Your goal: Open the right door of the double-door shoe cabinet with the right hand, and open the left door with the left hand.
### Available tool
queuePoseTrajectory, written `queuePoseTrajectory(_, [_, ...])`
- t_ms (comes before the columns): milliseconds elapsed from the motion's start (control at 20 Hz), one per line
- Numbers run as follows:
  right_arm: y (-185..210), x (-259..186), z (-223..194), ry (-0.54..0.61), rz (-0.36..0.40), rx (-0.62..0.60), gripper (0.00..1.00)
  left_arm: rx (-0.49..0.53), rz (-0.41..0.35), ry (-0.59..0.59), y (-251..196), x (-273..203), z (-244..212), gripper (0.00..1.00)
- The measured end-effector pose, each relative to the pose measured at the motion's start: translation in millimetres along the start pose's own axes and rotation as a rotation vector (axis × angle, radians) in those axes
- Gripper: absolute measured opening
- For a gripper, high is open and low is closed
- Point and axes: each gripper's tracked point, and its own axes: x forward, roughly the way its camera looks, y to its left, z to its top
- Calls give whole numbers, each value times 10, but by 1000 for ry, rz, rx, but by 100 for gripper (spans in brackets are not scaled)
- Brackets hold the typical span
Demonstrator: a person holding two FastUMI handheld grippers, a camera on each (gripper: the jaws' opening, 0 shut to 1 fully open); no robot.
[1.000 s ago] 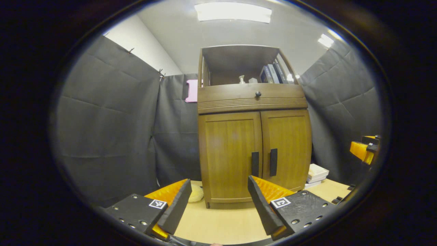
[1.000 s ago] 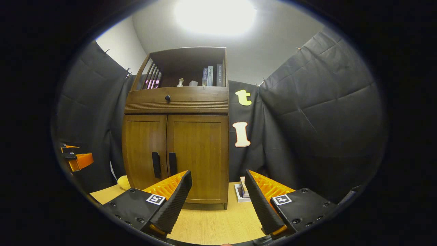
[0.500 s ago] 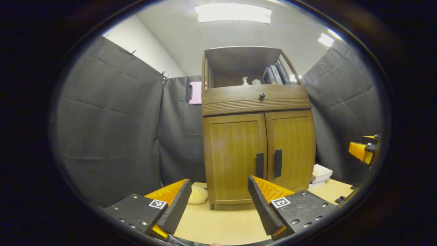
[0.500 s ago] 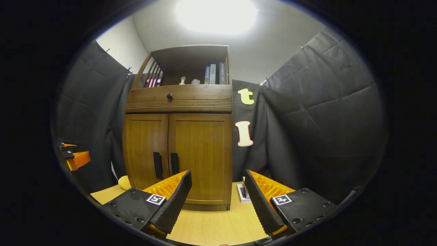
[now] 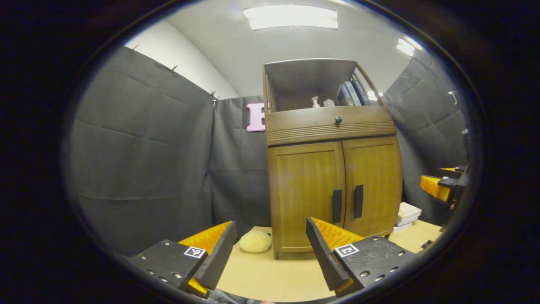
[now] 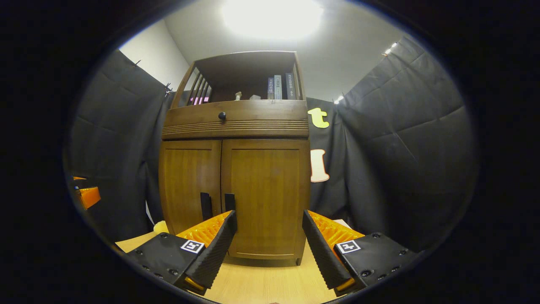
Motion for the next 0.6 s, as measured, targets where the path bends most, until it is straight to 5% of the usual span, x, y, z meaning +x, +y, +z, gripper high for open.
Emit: queuePoseTrajectory(600, [528,864,-174,44,93,34,98,22,126,11,146,31,-13,95])
